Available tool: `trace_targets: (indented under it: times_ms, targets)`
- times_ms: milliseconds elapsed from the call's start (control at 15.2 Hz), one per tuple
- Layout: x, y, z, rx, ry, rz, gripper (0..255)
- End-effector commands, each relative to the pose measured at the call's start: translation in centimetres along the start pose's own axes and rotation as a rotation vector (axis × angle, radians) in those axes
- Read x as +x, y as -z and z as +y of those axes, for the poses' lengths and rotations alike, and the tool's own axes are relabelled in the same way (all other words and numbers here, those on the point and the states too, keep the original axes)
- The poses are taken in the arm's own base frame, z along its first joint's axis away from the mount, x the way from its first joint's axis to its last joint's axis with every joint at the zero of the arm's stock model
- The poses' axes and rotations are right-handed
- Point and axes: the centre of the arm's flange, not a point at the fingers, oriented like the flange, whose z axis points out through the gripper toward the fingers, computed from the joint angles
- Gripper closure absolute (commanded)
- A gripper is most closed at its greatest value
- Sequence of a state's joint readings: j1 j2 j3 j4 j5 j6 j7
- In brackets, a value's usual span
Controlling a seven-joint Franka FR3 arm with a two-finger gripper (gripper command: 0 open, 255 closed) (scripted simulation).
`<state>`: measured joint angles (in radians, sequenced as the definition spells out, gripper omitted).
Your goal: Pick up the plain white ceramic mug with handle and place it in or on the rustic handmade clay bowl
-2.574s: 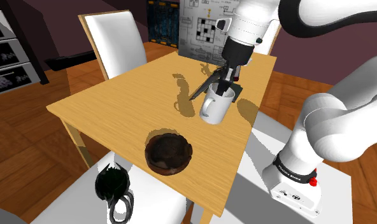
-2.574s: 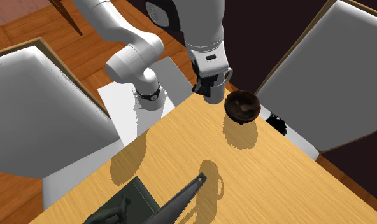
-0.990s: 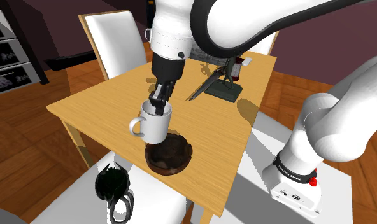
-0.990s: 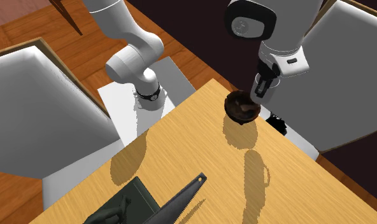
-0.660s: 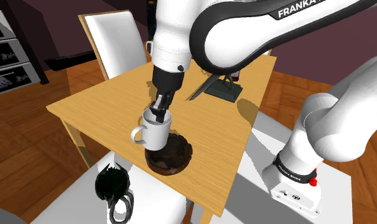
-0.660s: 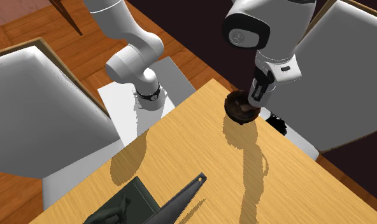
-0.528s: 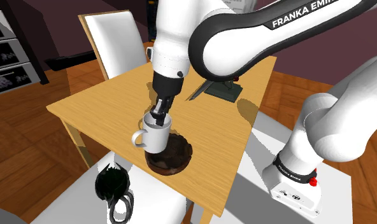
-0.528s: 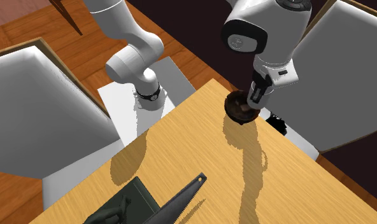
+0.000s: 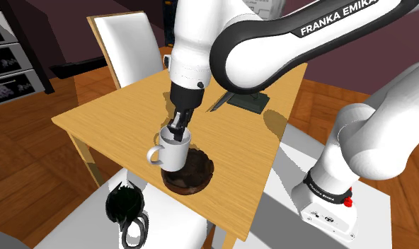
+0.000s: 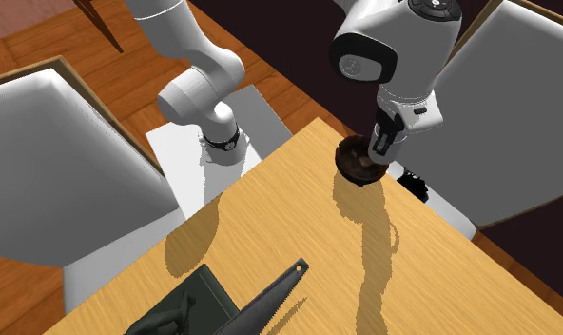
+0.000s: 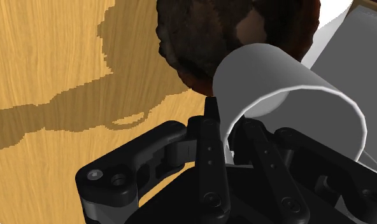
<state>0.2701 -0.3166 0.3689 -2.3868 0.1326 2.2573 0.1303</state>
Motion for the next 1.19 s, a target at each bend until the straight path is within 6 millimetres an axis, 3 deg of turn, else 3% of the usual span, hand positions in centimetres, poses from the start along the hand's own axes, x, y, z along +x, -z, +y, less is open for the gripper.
trace_targets:
  times_ms: [0,330,594,1122]
  targets:
    - [0.0,0.0,0.0,0.000,0.000,0.000,0]
    - [0.0,0.0,0.0,0.000,0.000,0.000,0]
    - [0.0,5.0,0.0,0.000,0.000,0.000,0]
    - [0.0,5.0,0.0,0.000,0.000,0.000,0]
